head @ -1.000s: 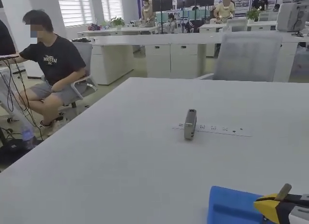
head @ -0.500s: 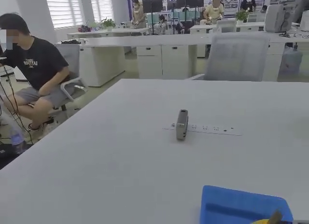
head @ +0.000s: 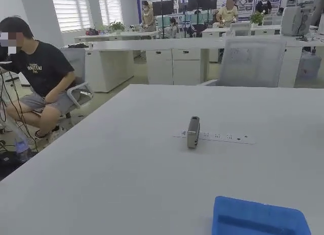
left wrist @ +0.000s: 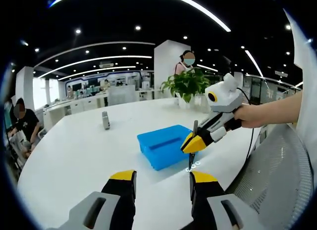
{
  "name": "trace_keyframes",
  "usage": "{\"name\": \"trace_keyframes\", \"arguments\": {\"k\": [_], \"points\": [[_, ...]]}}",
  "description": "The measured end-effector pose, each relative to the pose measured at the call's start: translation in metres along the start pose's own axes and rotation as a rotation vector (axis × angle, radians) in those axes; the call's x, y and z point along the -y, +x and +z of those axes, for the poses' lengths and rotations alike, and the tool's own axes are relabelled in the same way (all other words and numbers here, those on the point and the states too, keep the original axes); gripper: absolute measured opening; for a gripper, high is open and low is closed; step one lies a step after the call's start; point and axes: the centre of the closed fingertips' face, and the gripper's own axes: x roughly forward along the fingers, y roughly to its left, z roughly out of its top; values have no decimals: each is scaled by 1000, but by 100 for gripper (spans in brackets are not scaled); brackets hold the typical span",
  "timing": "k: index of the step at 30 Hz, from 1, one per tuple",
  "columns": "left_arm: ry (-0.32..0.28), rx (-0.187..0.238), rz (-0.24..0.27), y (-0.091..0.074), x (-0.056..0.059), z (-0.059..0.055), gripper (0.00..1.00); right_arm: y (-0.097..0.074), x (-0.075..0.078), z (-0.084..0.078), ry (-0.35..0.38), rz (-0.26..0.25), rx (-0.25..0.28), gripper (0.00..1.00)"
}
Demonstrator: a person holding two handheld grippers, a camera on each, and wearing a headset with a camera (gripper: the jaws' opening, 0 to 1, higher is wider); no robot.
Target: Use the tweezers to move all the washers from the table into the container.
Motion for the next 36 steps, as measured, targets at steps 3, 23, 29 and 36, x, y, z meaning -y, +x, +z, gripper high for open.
{"name": "trace_keyframes", "arguments": {"k": [3, 23, 29, 36], "points": [[1, -3, 1, 0, 0, 0, 41, 2, -1, -2, -5, 1, -5, 3], [6, -14, -2, 0, 1, -2, 40, 13, -33, -8, -330, 30, -69, 3], [7, -16, -2, 0, 1, -3, 40, 11, -38, -5, -395, 11, -80, 2], [7, -17, -2, 0, 0, -4, 39, 0, -44, 20, -404, 6, -23, 2]]}}
